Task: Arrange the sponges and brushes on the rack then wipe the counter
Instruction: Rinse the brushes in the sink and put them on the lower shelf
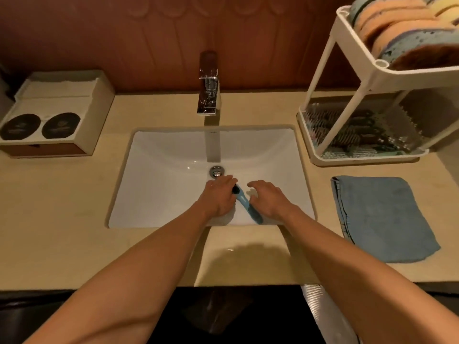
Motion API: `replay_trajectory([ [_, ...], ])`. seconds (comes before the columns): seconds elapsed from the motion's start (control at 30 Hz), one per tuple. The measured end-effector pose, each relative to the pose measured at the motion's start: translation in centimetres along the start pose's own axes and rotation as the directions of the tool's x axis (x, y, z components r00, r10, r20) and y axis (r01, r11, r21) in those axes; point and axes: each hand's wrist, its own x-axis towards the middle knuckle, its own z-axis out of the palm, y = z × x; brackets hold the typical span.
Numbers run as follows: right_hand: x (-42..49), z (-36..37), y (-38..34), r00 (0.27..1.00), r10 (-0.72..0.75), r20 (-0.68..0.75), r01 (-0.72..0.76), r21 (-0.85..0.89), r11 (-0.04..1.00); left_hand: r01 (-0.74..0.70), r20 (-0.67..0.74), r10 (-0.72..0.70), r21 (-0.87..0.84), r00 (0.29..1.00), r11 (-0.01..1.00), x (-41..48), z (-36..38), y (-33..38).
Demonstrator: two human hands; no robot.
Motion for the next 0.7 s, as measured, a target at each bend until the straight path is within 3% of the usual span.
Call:
replay_trajectory([
  [0.2, 3.5, 1.5, 0.0, 0.997, 0.047, 0.064, -0.045, -0.023, 0.999, -0.044, 0.023, 0.043, 0.049, 0.999, 0.998, 2.0, 1.8, -2.0],
  [0.37, 5.6, 3.3, 0.5, 0.991, 0.121, 0.057, -0.104, -0.242, 0.965, -0.022, 0.106, 0.012, 0.089, 0.994, 0.996, 3.3, 2.6, -2.1],
  [0.43, 5.8, 4.3, 0.6, 0.993, 0.110, 0.039, -0.095, -0.275, 0.957, -0.041, 0.063, 0.034, 0.121, 0.997, 0.992, 3.5, 3.1, -2.3],
  [0.53, 5.8, 5.1, 0.3, 0.995, 0.095, 0.003, -0.092, -0.220, 0.971, -0.141, -0.002, 0.145, 0.235, 0.989, 0.962, 3.6, 3.8, -2.8],
  [0.7, 5.0, 3.7, -0.9, 0.993, 0.117, -0.020, -0.118, -0.074, 0.990, -0.129, -0.077, 0.153, 0.256, 0.985, 0.958, 3.0, 2.1, -2.3],
])
